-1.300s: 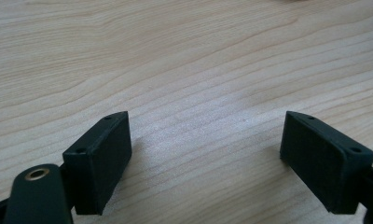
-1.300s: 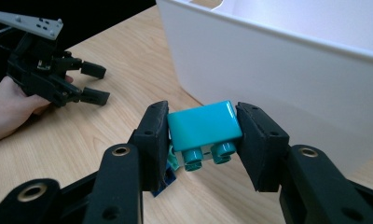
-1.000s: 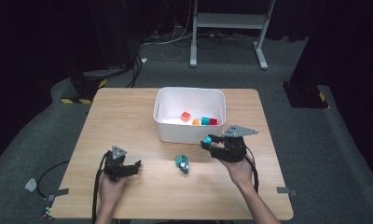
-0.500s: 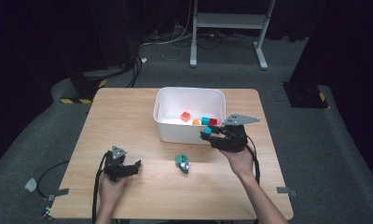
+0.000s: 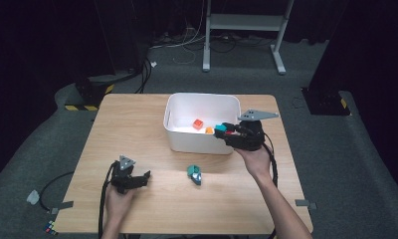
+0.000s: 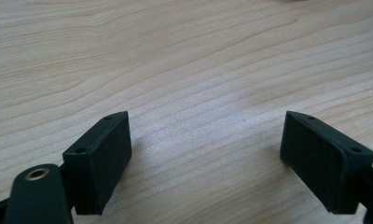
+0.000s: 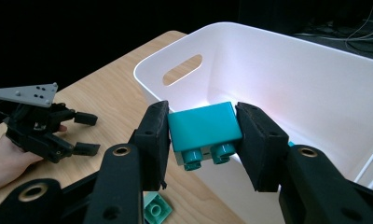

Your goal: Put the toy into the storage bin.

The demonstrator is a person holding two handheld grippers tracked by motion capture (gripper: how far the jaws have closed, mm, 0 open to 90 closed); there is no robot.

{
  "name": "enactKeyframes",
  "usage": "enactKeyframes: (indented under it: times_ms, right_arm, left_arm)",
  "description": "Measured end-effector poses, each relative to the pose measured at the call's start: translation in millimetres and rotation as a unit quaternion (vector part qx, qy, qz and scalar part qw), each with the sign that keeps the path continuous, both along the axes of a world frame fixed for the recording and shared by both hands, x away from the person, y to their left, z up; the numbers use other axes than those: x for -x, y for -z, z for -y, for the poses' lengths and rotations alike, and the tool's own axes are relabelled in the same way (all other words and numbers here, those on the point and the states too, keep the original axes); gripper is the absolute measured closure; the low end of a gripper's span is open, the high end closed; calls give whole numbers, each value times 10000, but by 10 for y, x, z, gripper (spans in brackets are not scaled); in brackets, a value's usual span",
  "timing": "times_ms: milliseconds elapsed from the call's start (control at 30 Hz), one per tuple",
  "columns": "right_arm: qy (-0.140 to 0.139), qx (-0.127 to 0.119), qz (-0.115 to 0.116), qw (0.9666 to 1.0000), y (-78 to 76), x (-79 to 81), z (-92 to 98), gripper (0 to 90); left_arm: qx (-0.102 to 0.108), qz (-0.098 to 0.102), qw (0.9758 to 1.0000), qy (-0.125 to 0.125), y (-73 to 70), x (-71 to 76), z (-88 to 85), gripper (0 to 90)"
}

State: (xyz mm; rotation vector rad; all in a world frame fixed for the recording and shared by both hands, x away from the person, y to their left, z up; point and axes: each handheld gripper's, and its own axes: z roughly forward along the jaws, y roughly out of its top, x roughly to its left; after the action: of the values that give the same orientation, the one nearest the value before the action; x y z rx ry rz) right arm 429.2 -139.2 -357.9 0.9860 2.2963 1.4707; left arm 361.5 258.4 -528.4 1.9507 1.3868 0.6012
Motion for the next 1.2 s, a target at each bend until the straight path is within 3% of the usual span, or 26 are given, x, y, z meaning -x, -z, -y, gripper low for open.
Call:
enactKeyframes:
  times_ms: [633,1200]
  right_arm:
    - [291,111,-86,9995,-99,-366,-130,558]
    - [623,320,-286,9971,16,-698,-232,557]
  left_arm:
    - [1,1,10000,1,0,0,-1,166]
    - [3,-5,10000,-1,-1,0,-1,166]
